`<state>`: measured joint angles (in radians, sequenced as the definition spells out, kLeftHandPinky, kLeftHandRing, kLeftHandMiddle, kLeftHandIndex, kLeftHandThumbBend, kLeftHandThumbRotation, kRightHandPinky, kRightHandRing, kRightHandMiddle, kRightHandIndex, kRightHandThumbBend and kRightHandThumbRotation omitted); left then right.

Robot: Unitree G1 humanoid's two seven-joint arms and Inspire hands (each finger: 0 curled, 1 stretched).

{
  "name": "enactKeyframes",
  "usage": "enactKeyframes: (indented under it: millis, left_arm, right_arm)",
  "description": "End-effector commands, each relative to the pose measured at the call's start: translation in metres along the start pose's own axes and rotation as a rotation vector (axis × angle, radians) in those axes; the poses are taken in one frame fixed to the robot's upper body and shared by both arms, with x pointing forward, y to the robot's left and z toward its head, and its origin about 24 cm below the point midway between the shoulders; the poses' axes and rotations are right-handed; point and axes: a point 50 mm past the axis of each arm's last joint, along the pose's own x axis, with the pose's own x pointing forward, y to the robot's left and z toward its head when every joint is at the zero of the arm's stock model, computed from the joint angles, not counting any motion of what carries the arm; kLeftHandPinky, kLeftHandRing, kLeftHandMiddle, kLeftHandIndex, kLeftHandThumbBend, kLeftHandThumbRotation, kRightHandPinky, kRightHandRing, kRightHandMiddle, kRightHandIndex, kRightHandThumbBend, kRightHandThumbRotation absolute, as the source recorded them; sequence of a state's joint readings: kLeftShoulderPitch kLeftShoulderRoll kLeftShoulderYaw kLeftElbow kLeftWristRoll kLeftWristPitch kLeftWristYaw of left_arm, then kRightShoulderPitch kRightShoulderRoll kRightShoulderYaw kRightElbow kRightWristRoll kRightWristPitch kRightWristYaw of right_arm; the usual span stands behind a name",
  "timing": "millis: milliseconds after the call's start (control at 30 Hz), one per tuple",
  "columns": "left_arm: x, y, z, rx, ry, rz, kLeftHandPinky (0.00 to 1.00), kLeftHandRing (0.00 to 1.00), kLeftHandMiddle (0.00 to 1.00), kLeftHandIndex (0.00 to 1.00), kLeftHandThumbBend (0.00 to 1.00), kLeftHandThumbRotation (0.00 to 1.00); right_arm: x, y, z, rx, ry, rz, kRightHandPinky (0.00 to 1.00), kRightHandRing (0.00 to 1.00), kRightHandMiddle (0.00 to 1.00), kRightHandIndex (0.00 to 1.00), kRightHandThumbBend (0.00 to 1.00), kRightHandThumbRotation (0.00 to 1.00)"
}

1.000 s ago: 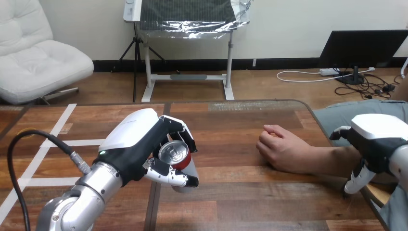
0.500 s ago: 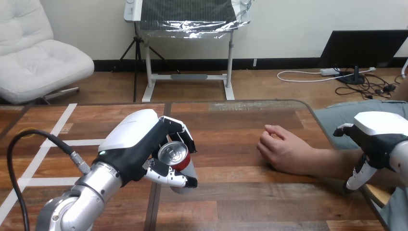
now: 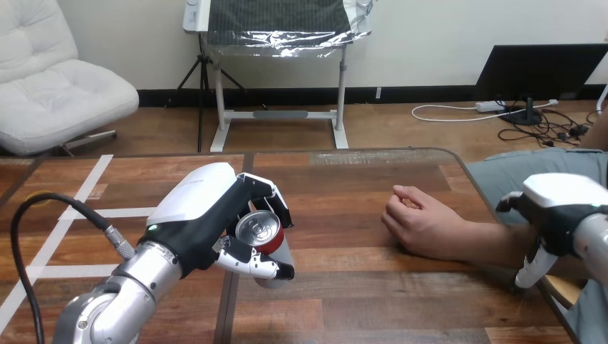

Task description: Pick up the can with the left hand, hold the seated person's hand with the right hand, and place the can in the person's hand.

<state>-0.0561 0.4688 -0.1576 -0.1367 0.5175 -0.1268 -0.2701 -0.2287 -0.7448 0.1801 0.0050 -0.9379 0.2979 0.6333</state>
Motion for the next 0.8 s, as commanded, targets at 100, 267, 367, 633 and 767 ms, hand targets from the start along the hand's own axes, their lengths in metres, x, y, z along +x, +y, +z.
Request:
enactKeyframes:
  millis: [100, 267, 367, 633, 767]
  left_arm:
    - [0.008, 0.025, 0.016, 0.049, -0.082, 0.082, 0.34, 0.38, 0.46, 0.50, 0.62, 0.00]
    - [0.008, 0.025, 0.017, 0.046, -0.081, 0.080, 0.34, 0.38, 0.45, 0.50, 0.62, 0.00]
    - [0.008, 0.025, 0.017, 0.044, -0.083, 0.079, 0.33, 0.38, 0.45, 0.50, 0.62, 0.00]
    - [0.008, 0.025, 0.017, 0.045, -0.080, 0.077, 0.33, 0.38, 0.45, 0.50, 0.61, 0.00]
    - [0.007, 0.025, 0.017, 0.048, -0.081, 0.080, 0.33, 0.38, 0.45, 0.50, 0.62, 0.00]
  right_arm:
    - [0.007, -0.026, 0.007, -0.023, -0.013, -0.096, 0.89, 0.91, 0.90, 0.88, 0.71, 0.13]
    - [0.011, -0.025, 0.007, -0.026, -0.013, -0.093, 0.89, 0.90, 0.90, 0.87, 0.71, 0.12]
    - [0.012, -0.024, 0.007, -0.029, -0.013, -0.085, 0.89, 0.90, 0.89, 0.87, 0.71, 0.12]
    - [0.018, -0.021, 0.008, -0.023, -0.020, -0.048, 0.88, 0.89, 0.89, 0.86, 0.69, 0.11]
    - [0.020, -0.020, 0.009, -0.004, -0.022, -0.043, 0.87, 0.88, 0.88, 0.86, 0.69, 0.11]
